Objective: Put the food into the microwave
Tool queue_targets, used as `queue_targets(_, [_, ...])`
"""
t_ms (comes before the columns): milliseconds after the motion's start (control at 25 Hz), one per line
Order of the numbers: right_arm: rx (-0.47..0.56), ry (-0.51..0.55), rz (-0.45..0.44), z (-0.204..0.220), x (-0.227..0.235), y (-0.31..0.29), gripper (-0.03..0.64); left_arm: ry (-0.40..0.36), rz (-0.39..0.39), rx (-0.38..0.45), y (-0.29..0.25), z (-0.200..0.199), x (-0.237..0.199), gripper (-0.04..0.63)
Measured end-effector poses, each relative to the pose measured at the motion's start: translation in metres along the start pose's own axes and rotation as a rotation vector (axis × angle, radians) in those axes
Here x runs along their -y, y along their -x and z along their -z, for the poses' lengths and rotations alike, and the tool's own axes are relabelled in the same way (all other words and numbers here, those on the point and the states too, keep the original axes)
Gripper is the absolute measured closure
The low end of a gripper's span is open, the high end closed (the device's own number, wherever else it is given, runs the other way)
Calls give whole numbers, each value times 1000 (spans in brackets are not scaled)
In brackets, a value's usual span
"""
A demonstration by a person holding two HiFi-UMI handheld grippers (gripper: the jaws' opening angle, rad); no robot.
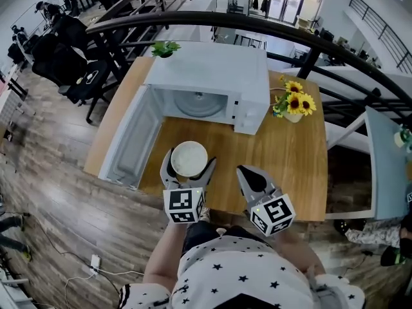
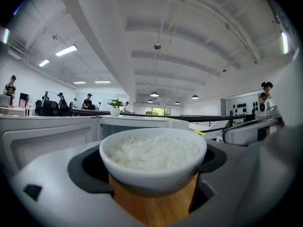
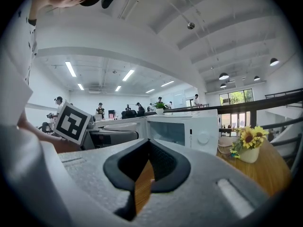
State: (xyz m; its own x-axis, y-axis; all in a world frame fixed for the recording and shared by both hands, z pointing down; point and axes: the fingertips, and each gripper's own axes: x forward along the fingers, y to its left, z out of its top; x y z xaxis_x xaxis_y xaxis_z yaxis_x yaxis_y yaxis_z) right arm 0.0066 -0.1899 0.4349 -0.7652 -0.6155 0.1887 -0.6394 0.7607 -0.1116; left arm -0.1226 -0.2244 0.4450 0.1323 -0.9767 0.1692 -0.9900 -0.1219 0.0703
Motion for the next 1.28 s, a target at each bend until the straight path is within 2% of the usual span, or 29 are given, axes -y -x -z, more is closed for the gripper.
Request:
queue_targets(600, [-18, -31, 59, -14, 41, -82, 612, -32, 74, -70, -101, 10, -40, 66])
queue_targets(1280, [-61, -78, 158, -2, 68, -127, 612, -56, 178, -129, -187, 27, -64, 66])
